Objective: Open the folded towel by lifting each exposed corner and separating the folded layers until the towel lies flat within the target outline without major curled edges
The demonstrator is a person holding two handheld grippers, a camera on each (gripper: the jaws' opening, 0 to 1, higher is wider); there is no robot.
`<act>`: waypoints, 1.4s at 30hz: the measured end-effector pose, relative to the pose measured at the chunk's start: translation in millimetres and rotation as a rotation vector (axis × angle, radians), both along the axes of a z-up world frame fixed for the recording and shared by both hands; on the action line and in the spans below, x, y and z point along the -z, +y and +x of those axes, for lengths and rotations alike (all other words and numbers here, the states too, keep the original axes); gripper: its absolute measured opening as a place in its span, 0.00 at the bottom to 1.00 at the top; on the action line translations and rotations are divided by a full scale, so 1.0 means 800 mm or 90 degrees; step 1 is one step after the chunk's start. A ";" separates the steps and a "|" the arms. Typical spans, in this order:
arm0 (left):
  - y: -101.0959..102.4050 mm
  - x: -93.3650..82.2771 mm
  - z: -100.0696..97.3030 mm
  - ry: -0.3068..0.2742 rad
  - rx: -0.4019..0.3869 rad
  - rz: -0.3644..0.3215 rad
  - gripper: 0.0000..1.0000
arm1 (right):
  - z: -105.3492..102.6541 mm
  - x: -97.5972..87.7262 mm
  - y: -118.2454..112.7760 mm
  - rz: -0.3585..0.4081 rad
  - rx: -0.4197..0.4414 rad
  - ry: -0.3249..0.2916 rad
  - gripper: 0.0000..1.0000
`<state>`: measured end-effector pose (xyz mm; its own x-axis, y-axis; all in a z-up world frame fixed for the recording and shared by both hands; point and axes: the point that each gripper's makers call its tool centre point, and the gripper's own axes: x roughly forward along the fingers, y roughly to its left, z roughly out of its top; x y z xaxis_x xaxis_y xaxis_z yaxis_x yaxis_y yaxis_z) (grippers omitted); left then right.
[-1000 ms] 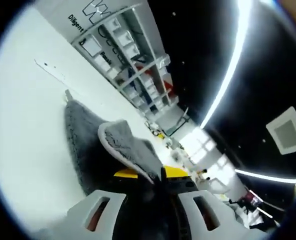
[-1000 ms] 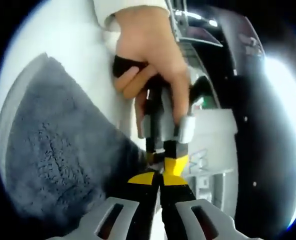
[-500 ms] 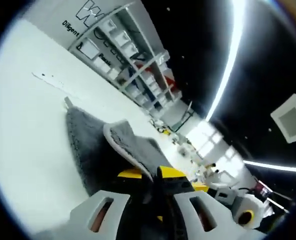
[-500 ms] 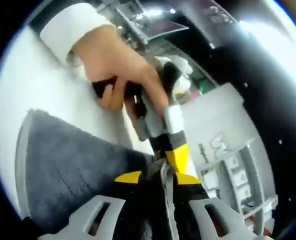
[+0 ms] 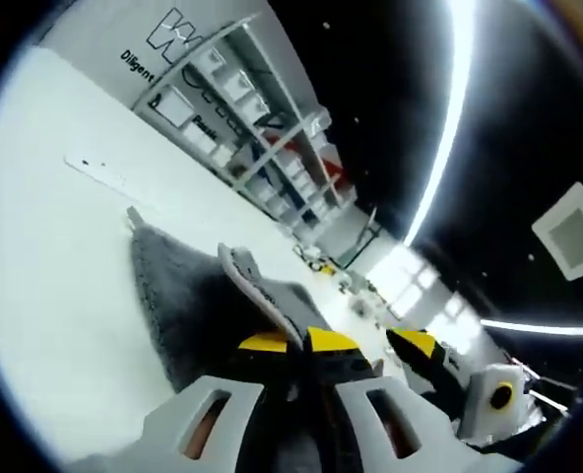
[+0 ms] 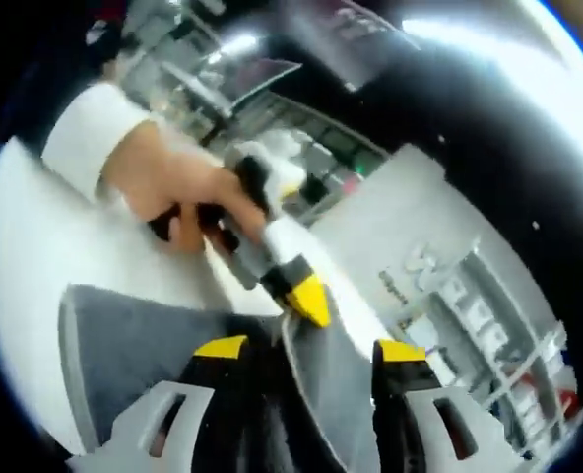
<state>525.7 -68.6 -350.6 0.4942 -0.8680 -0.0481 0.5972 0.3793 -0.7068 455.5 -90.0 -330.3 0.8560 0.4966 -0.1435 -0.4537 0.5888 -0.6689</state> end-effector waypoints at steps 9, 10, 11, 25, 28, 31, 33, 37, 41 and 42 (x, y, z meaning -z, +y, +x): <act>0.000 0.000 0.000 -0.001 0.000 -0.003 0.03 | -0.005 -0.008 -0.043 0.186 -0.017 0.082 0.59; 0.000 0.000 -0.002 0.001 0.001 -0.003 0.03 | -0.005 -0.009 -0.046 0.193 -0.019 0.089 0.59; 0.000 0.000 -0.003 0.001 0.001 -0.001 0.03 | -0.004 -0.010 -0.048 0.204 -0.023 0.095 0.60; 0.008 -0.009 0.001 -0.014 -0.003 -0.006 0.03 | 0.003 0.003 -0.089 0.226 -0.033 0.145 0.65; 0.012 -0.010 0.002 -0.015 -0.009 -0.006 0.03 | 0.005 0.014 -0.106 0.267 -0.026 0.191 0.64; 0.016 -0.011 0.004 -0.016 -0.012 -0.006 0.03 | 0.007 0.010 -0.119 0.313 -0.033 0.204 0.63; 0.020 -0.010 0.006 -0.017 -0.015 -0.003 0.03 | 0.009 0.013 -0.125 0.323 -0.018 0.211 0.62; 0.022 -0.011 0.007 -0.018 -0.017 -0.004 0.03 | 0.007 0.018 -0.126 0.325 -0.013 0.226 0.62; 0.024 -0.010 0.009 -0.020 -0.020 -0.001 0.03 | 0.004 0.022 -0.130 0.374 -0.012 0.255 0.60; 0.025 -0.011 0.009 -0.022 -0.021 0.000 0.03 | 0.003 0.023 -0.133 0.393 -0.011 0.267 0.60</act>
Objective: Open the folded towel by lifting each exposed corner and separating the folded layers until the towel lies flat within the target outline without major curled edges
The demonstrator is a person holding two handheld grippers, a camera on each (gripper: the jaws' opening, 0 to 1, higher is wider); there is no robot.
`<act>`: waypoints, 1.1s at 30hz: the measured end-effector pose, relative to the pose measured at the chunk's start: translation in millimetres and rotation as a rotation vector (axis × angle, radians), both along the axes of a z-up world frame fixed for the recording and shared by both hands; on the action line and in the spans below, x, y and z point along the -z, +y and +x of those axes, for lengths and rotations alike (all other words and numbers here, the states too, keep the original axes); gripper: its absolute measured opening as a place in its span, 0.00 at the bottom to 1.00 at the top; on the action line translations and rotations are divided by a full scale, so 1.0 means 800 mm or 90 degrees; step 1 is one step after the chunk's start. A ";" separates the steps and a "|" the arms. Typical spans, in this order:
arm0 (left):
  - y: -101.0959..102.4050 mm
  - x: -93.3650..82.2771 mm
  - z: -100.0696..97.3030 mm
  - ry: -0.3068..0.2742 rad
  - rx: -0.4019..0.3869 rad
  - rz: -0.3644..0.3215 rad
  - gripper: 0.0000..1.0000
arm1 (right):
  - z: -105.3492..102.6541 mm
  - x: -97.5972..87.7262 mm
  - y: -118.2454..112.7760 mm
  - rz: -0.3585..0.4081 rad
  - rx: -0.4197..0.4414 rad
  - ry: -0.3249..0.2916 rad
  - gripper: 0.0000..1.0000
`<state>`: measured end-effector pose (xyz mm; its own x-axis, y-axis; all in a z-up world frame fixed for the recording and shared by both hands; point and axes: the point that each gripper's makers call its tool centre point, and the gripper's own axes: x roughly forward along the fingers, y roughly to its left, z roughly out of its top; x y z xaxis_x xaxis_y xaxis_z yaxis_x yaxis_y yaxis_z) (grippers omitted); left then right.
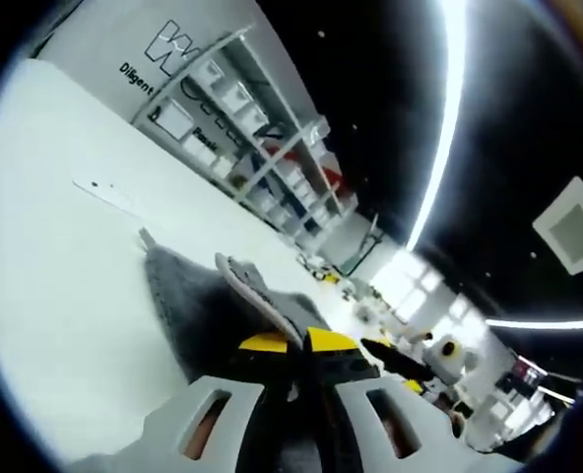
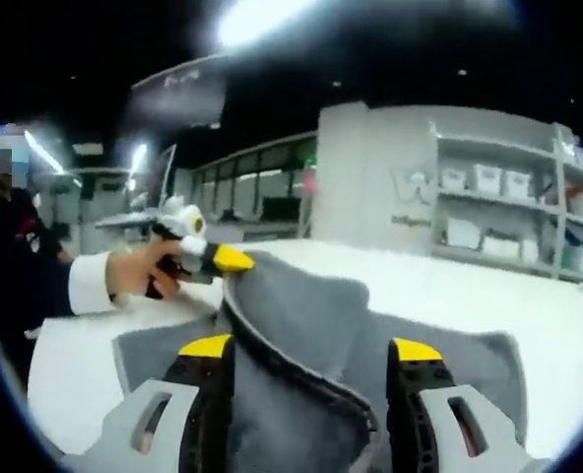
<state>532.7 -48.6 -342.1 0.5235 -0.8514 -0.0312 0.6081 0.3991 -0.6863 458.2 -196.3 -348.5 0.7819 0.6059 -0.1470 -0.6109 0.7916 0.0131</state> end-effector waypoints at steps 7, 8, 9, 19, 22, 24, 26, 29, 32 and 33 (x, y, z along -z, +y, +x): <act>0.006 -0.003 0.001 -0.003 -0.003 -0.004 0.03 | -0.003 0.010 -0.024 0.085 0.014 0.058 0.53; 0.006 -0.002 0.001 -0.003 -0.003 -0.003 0.03 | -0.003 0.012 -0.025 0.091 0.015 0.063 0.51; 0.006 -0.002 0.001 -0.005 -0.003 -0.001 0.03 | -0.003 0.015 -0.025 0.090 0.013 0.068 0.49; 0.009 0.000 0.002 -0.007 -0.003 0.012 0.03 | -0.003 0.035 -0.026 0.075 0.015 0.104 0.32; 0.011 0.001 0.002 -0.005 -0.003 0.012 0.03 | -0.011 0.040 -0.020 0.070 0.015 0.113 0.33; 0.011 0.001 0.001 -0.005 -0.003 0.014 0.03 | -0.013 0.044 -0.018 0.066 0.018 0.121 0.33; 0.012 0.002 -0.001 -0.007 -0.004 0.020 0.03 | -0.014 0.045 -0.019 0.061 0.023 0.121 0.33; 0.012 0.004 0.001 -0.006 -0.004 0.023 0.03 | -0.018 0.049 -0.017 0.058 0.022 0.130 0.31; 0.012 0.010 -0.002 0.018 0.004 0.019 0.03 | -0.022 0.049 -0.016 0.057 0.025 0.133 0.28; 0.013 0.011 -0.002 0.019 0.003 0.019 0.03 | -0.022 0.050 -0.016 0.059 0.027 0.136 0.27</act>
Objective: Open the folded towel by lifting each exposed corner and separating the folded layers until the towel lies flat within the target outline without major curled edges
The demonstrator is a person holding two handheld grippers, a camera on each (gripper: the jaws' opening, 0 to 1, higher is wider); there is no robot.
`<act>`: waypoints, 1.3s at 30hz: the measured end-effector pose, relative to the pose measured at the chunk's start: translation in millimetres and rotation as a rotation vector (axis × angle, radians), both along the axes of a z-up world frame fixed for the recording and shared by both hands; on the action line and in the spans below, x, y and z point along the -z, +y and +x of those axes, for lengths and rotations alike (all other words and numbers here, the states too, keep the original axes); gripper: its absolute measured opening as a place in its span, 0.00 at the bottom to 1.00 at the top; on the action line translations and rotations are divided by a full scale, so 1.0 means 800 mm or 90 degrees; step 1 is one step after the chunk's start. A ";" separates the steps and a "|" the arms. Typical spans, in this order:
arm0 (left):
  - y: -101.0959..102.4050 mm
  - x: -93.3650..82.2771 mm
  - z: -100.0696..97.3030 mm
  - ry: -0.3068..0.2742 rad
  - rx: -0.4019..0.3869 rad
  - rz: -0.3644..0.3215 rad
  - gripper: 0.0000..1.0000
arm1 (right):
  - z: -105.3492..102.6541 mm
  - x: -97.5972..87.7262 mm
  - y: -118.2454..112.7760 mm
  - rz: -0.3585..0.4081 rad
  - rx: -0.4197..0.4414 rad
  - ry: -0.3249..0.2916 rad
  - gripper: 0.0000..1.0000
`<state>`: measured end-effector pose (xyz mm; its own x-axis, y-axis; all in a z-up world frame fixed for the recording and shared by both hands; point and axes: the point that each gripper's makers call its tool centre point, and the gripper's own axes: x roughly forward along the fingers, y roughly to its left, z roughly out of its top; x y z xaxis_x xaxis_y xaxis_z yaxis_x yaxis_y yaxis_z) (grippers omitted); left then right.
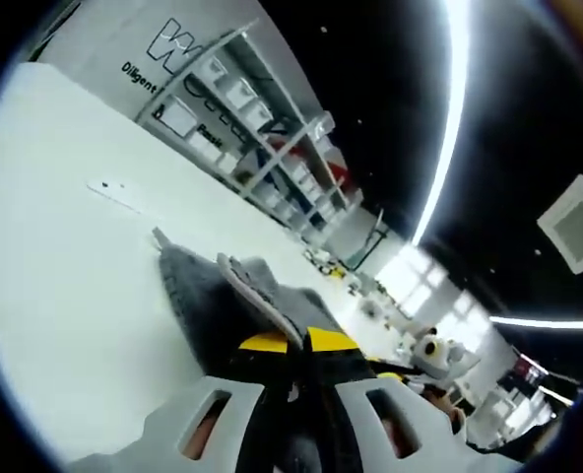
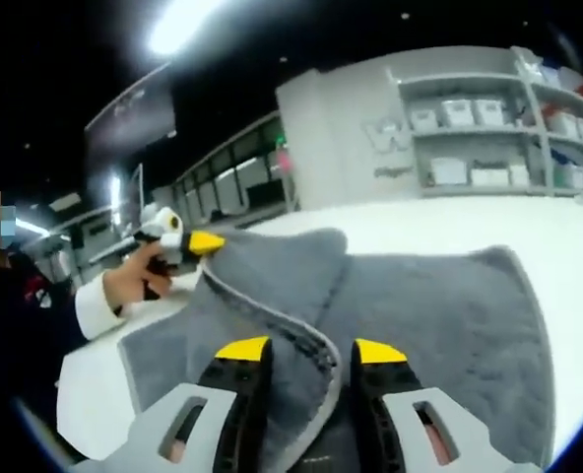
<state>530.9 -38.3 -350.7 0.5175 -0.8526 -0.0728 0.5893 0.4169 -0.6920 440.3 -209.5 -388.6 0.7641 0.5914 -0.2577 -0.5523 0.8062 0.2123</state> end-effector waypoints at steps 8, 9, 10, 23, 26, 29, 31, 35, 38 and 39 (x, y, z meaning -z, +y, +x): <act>0.006 0.007 0.025 -0.040 -0.002 0.079 0.03 | -0.015 -0.006 -0.002 -0.122 0.027 -0.076 0.00; 0.007 0.006 0.029 -0.041 -0.002 0.079 0.03 | -0.018 -0.006 0.002 -0.119 0.025 -0.074 0.00; 0.008 0.005 0.034 -0.041 0.001 0.077 0.03 | -0.020 -0.007 0.004 -0.121 0.023 -0.076 0.00; -0.001 -0.008 0.036 -0.075 0.030 0.100 0.03 | -0.019 -0.055 0.004 -0.117 0.043 -0.167 0.00; -0.002 -0.015 0.042 -0.092 0.037 0.116 0.03 | -0.020 -0.068 0.006 -0.127 0.047 -0.187 0.00; -0.003 -0.022 0.050 -0.099 0.045 0.118 0.03 | -0.023 -0.087 0.007 -0.127 0.054 -0.208 0.00; -0.006 -0.026 0.051 -0.098 0.054 0.109 0.03 | -0.022 -0.096 0.006 -0.128 0.055 -0.216 0.00; -0.009 -0.025 0.054 -0.102 0.070 0.120 0.03 | -0.026 -0.117 0.012 -0.136 0.055 -0.238 0.00; -0.007 -0.025 0.055 -0.103 0.076 0.120 0.03 | -0.031 -0.119 0.017 -0.155 0.066 -0.239 0.00; -0.007 -0.025 0.054 -0.103 0.078 0.121 0.04 | -0.032 -0.119 0.018 -0.156 0.070 -0.239 0.00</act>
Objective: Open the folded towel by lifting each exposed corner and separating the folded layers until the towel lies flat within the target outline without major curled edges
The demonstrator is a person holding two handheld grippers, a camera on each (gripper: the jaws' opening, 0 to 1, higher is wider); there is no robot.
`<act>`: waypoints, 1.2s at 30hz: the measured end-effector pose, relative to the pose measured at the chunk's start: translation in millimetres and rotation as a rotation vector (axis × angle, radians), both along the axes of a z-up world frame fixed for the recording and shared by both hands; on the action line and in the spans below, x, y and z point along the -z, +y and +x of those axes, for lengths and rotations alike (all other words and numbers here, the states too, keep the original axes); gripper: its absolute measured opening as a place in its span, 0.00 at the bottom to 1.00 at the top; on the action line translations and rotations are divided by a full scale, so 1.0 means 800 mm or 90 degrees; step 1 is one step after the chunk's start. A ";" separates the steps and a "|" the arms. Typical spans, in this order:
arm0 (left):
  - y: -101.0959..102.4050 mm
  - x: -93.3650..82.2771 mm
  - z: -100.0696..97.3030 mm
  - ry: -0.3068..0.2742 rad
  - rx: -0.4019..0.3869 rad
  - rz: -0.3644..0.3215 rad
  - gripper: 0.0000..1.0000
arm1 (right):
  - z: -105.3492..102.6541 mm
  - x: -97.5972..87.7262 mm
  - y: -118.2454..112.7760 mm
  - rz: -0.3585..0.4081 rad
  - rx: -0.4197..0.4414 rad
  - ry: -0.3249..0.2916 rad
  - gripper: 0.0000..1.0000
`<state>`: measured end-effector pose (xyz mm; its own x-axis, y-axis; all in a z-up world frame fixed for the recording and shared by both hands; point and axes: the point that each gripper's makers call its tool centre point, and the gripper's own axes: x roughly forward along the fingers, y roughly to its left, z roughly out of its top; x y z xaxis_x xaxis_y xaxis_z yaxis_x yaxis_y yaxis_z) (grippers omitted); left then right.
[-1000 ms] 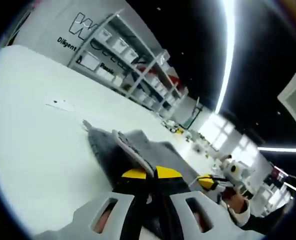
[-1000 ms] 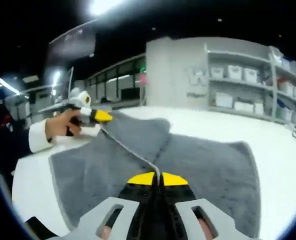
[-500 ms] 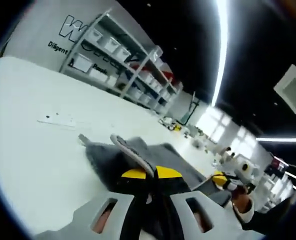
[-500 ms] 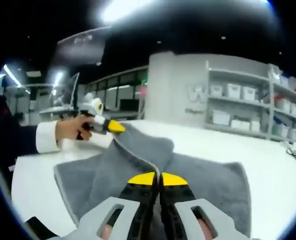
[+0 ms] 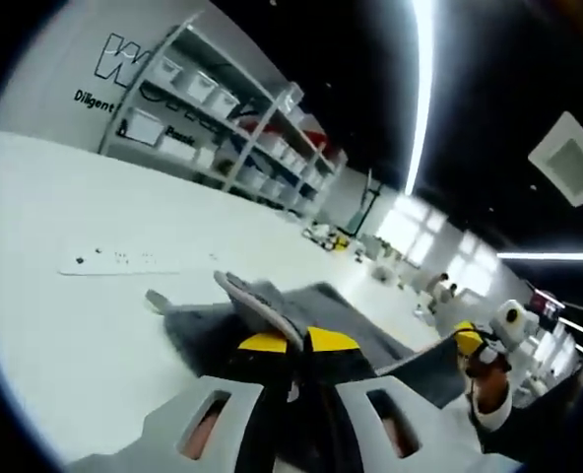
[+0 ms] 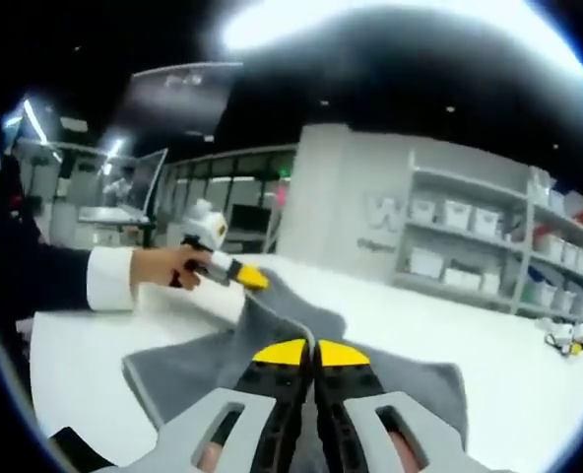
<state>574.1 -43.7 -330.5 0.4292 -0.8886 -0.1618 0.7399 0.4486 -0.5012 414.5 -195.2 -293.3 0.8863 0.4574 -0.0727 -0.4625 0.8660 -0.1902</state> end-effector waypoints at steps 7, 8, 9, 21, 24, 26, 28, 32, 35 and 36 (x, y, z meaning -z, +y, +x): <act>0.002 0.000 0.001 0.002 0.017 0.015 0.04 | -0.025 -0.014 0.029 -0.046 0.003 -0.024 0.00; 0.004 -0.004 0.002 -0.006 0.016 0.016 0.04 | -0.028 -0.018 0.034 -0.048 0.001 -0.027 0.00; 0.006 -0.006 0.003 -0.014 0.015 0.013 0.04 | -0.033 -0.022 0.041 -0.049 0.000 -0.031 0.00; 0.019 -0.018 0.000 -0.025 0.031 0.014 0.03 | -0.070 -0.039 0.122 -0.065 -0.053 -0.056 0.00; 0.026 -0.017 0.003 -0.029 0.031 0.027 0.03 | -0.078 -0.037 0.145 -0.081 -0.075 -0.055 0.00; 0.030 -0.016 0.006 -0.025 0.032 0.028 0.03 | -0.082 -0.037 0.160 -0.093 -0.085 -0.058 0.00; 0.031 -0.016 0.005 -0.022 0.035 0.031 0.03 | -0.085 -0.036 0.174 -0.099 -0.093 -0.060 0.00; 0.034 -0.013 0.007 -0.023 0.035 0.043 0.03 | -0.089 -0.032 0.198 -0.118 -0.106 -0.064 0.00; 0.037 -0.008 0.007 -0.021 0.039 0.056 0.03 | -0.091 -0.027 0.214 -0.132 -0.114 -0.062 0.00; 0.039 -0.006 0.009 -0.021 0.040 0.059 0.03 | -0.092 -0.026 0.219 -0.133 -0.117 -0.062 0.00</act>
